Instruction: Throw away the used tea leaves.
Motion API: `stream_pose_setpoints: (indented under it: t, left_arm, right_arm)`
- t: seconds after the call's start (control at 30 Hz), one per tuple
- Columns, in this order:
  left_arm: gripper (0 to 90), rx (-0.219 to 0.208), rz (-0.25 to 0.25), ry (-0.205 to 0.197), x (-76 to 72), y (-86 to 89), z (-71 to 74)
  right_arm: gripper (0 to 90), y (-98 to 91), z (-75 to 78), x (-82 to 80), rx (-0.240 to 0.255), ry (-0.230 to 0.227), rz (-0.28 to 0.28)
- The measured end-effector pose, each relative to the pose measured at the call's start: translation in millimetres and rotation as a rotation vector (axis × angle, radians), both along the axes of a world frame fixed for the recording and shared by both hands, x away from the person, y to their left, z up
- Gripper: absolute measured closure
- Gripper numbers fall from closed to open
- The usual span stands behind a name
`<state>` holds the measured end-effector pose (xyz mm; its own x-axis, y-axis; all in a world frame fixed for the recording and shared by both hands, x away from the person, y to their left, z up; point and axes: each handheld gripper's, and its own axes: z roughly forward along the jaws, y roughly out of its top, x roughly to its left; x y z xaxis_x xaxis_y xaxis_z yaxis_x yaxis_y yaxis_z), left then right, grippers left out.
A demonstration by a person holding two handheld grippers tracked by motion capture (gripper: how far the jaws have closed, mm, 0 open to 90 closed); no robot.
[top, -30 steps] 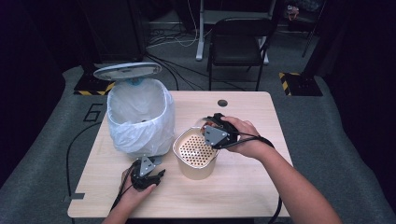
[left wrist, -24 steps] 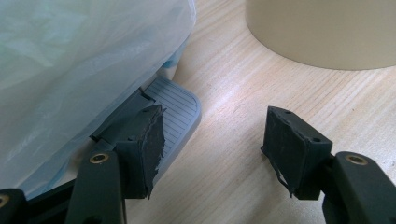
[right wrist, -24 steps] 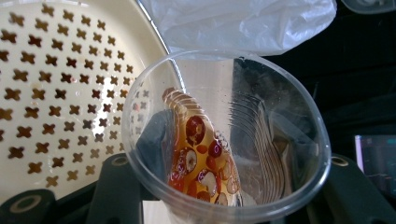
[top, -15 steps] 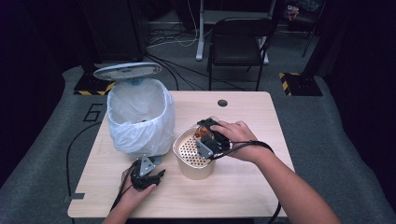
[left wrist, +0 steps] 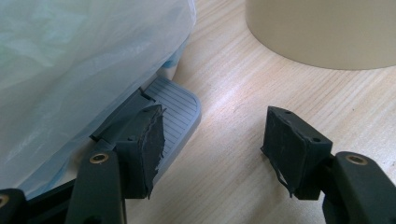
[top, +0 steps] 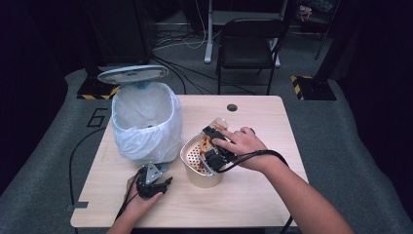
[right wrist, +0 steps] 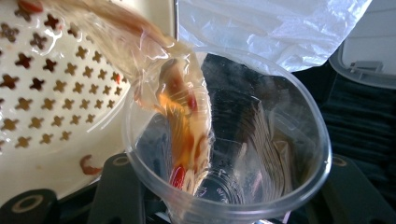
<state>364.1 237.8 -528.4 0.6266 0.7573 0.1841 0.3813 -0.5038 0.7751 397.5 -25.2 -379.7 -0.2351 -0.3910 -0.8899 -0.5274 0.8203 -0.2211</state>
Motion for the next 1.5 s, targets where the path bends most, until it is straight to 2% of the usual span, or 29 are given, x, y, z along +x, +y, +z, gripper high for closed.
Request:
stream_pose_setpoints:
  t: [0.07, 0.1, 0.13, 0.17, 0.2, 0.23, 0.3, 0.37, 0.4, 0.47, 0.53, 0.57, 0.6, 0.63, 0.7, 0.8, 1.1, 1.13, 1.2, 1.23, 1.27, 1.37, 1.5]
  left_arm:
    - [38.1, -0.001, 0.0, 0.0, 0.0, 0.0, 0.0]
    - [38.1, -0.001, 0.0, 0.001, 0.0, 0.0, 0.0]
    - [38.1, -0.002, 0.0, 0.001, 0.0, 0.0, 0.0]
    - [38.1, -0.002, 0.002, 0.0, -0.1, -0.1, -0.1]
    - [38.1, -0.002, 0.002, 0.0, -0.1, -0.1, -0.1]
    - [38.1, -0.003, 0.002, 0.0, -0.1, -0.1, -0.1]
    - [38.1, -0.001, 0.002, 0.0, -0.1, -0.1, -0.1]
    - [38.1, -0.008, 0.006, 0.001, -0.4, -0.6, -0.4]
    - [38.1, 0.012, -0.002, -0.009, 0.4, 0.5, 0.5]
    - [38.1, 0.013, -0.001, -0.009, 0.3, 0.4, 0.5]
    - [38.1, 0.017, -0.004, -0.014, 0.5, 0.6, 0.7]
    - [38.1, 0.015, -0.003, -0.013, 0.5, 0.6, 0.7]
    - [38.1, 0.015, -0.003, -0.013, 0.5, 0.6, 0.6]
    - [38.1, 0.014, -0.005, -0.011, 0.5, 0.6, 0.6]
    - [38.1, 0.016, -0.003, -0.014, 0.5, 0.6, 0.6]
    - [38.1, 0.017, -0.002, -0.013, 0.3, 0.4, 0.6]
    - [38.1, 0.017, -0.002, -0.013, 0.3, 0.4, 0.6]
    - [38.1, 0.005, 0.001, -0.007, 0.0, -0.2, 0.1]
    - [38.1, -0.007, 0.004, -0.006, -0.3, -0.8, -0.4]
    - [38.1, -0.02, 0.01, -0.008, -0.4, -1.5, -1.0]
    - [38.1, -0.016, 0.008, -0.007, -0.3, -1.3, -0.8]
    - [38.1, -0.016, 0.008, -0.008, -0.3, -1.3, -0.8]
    - [38.1, -0.016, 0.009, -0.007, -0.3, -1.3, -0.8]
  right_arm:
    - [47.9, 0.3, -2.6, -2.2, -0.01, -0.044, -0.002]
    - [47.9, 0.6, -1.9, -2.0, -0.079, -0.09, 0.016]
    - [48.0, -0.8, -6.8, -3.0, -0.079, -0.081, 0.0]
    - [48.0, 0.2, -7.1, -3.3, -0.103, -0.118, 0.019]
    - [48.1, 3.0, -6.3, -4.1, -0.147, -0.151, 0.042]
    - [48.1, 3.9, -7.7, -5.5, -0.164, -0.174, 0.05]
    - [48.3, 4.5, -11.9, -7.0, -0.168, -0.198, 0.068]
    - [48.4, 3.2, -15.9, -9.6, -0.191, -0.224, 0.056]
    - [48.4, 3.0, -17.9, -10.4, -0.196, -0.25, 0.065]
    - [48.4, 2.1, -21.6, -11.5, -0.203, -0.295, 0.079]
    - [48.4, 1.6, -23.2, -12.9, -0.217, -0.312, 0.092]
    - [48.4, 1.6, -24.7, -12.5, -0.216, -0.303, 0.105]
    - [48.4, 0.5, -30.2, -12.6, -0.131, -0.289, 0.099]
    - [48.3, 1.0, -30.0, -12.8, -0.141, -0.294, 0.104]
    - [48.3, 1.9, -26.0, -13.3, -0.217, -0.314, 0.114]
    - [48.3, 2.4, -26.2, -13.6, -0.207, -0.325, 0.119]
    - [48.4, 2.3, -26.0, -13.2, -0.234, -0.334, 0.117]
    - [48.4, 2.4, -26.2, -13.1, -0.241, -0.339, 0.115]
    - [48.4, 0.3, -31.2, -14.8, -0.193, -0.347, 0.087]
    - [48.3, 0.3, -32.3, -15.2, -0.188, -0.34, 0.083]
    - [48.3, 0.4, -32.9, -15.5, -0.187, -0.344, 0.085]
    - [48.3, 0.6, -30.6, -15.8, -0.228, -0.371, 0.097]
    - [48.2, -0.1, -30.0, -15.4, -0.226, -0.38, 0.099]
